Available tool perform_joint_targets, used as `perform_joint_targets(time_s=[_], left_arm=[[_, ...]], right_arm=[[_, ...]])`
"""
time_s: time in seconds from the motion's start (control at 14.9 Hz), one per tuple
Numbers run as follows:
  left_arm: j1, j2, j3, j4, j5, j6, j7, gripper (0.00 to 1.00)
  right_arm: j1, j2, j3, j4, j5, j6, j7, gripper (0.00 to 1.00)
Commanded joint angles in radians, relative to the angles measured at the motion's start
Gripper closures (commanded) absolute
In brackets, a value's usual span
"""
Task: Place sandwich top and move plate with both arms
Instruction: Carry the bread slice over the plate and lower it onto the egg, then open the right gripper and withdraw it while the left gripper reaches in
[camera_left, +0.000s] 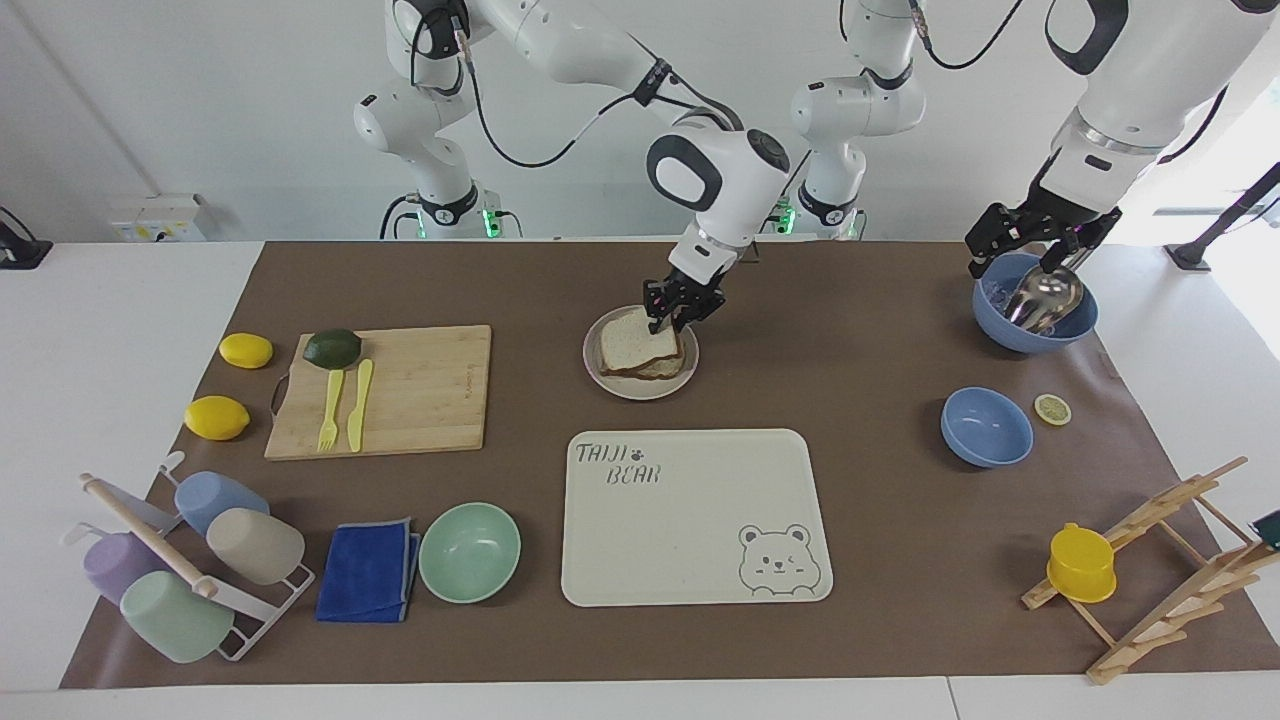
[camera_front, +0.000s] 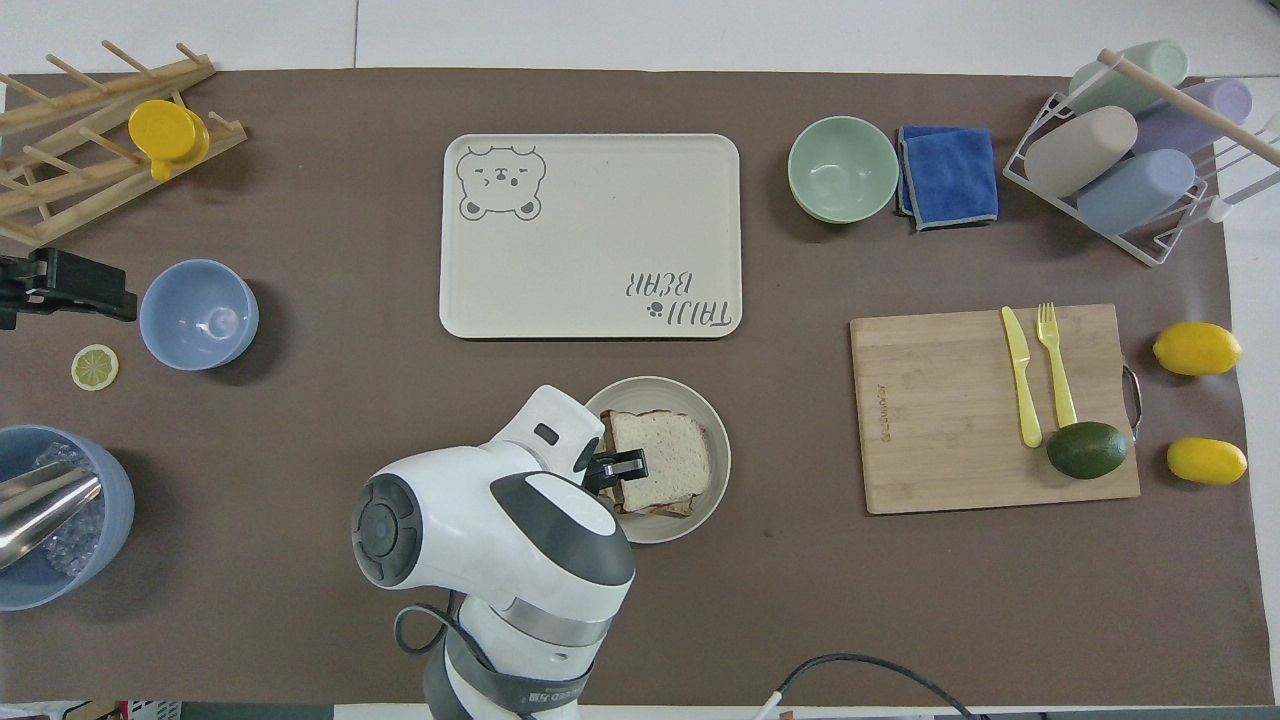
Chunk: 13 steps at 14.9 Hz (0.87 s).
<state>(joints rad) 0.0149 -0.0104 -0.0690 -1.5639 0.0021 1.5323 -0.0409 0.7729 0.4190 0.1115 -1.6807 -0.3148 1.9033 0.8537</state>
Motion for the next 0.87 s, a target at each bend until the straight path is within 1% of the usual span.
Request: perform_joint_targets(time_s=[0.0, 0.13, 0.27, 0.33, 0.4, 0.47, 0.67, 0.74, 0.8], left_arm=[[0.014, -0.025, -0.009, -0.027, -0.004, -0.003, 0.001, 0.00], [0.014, -0.026, -0.011, -0.037, -0.004, -0.001, 0.001, 0.00], [0.013, -0.040, -0.011, -0.060, -0.004, 0.008, 0.001, 0.00], [0.010, -0.048, -0.011, -0.073, -0.004, 0.009, 0.001, 0.00], [0.002, -0.060, -0.011, -0.099, -0.004, 0.015, -0.002, 0.00], [0.000, -0.077, -0.012, -0.129, -0.004, 0.026, -0.008, 0.00], [-0.049, -0.160, -0.012, -0.304, -0.008, 0.122, -0.010, 0.00], [-0.053, -0.192, -0.015, -0.368, -0.017, 0.156, -0.042, 0.00], [-0.078, -0.221, -0.017, -0.445, -0.046, 0.188, -0.077, 0.00]], right_arm=[[-0.012, -0.020, 0.008, -0.028, 0.046, 0.066, 0.028, 0.00], [-0.021, -0.026, 0.007, 0.012, 0.049, 0.092, 0.041, 0.00], [-0.082, -0.092, 0.007, 0.029, 0.057, 0.068, 0.036, 0.00], [-0.104, -0.135, 0.005, 0.027, 0.078, 0.031, 0.031, 0.00], [-0.153, -0.179, 0.002, 0.029, 0.112, -0.019, 0.013, 0.00], [-0.229, -0.219, 0.002, 0.027, 0.144, -0.067, -0.033, 0.00], [-0.423, -0.317, 0.000, 0.026, 0.243, -0.203, -0.215, 0.00], [-0.482, -0.348, 0.002, 0.027, 0.256, -0.246, -0.264, 0.00], [-0.539, -0.383, -0.001, 0.026, 0.276, -0.277, -0.353, 0.00]])
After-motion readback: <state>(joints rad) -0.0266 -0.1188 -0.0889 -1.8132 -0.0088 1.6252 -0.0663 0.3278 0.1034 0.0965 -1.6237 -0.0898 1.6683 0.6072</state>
